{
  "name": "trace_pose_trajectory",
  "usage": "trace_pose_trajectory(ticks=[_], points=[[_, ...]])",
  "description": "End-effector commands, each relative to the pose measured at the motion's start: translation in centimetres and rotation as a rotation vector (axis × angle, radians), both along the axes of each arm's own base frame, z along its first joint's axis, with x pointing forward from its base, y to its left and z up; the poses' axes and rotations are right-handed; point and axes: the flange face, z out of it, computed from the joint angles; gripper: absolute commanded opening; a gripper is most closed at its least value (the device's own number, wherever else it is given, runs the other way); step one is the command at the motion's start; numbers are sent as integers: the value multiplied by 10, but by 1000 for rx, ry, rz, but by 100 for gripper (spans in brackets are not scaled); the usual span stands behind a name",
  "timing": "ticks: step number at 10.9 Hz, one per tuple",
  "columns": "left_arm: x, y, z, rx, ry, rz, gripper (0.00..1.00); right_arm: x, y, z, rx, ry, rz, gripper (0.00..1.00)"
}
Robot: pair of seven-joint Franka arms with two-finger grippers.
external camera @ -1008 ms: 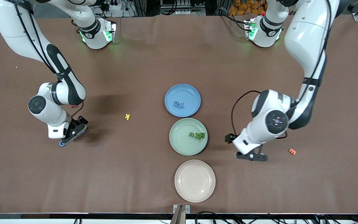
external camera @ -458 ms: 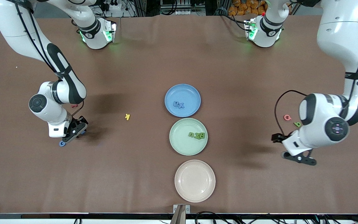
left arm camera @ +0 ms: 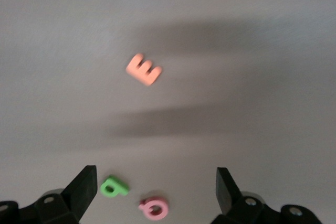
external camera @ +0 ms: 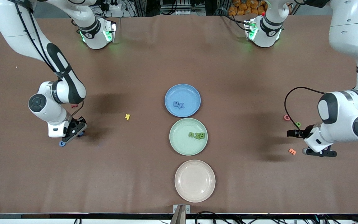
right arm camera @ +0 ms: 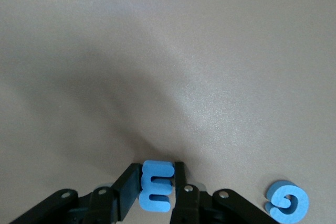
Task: Sort letters by color into matching plates
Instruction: 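Grasp the blue E with the right gripper while the left gripper returns, then carry the E toward the blue plate while the left gripper grasps p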
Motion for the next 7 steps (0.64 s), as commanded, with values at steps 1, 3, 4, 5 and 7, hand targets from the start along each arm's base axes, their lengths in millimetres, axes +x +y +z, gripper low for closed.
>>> trace_pose_trajectory(ticks=[1, 3, 4, 5, 7], points=[[-26, 29, -7, -9, 30, 156, 97, -9, 2, -8, 3, 13, 12, 24], [-41, 39, -21, -38, 1, 267, 96, -9, 2, -7, 3, 13, 11, 20], [-53, 37, -32, -36, -29, 307, 95, -9, 2, -7, 3, 13, 12, 17], [-64, 35, -42, -24, -59, 330, 93, -8, 1, -7, 3, 12, 11, 17], [-75, 40, -56, -13, -59, 352, 87, -8, 1, -3, 3, 13, 6, 16]])
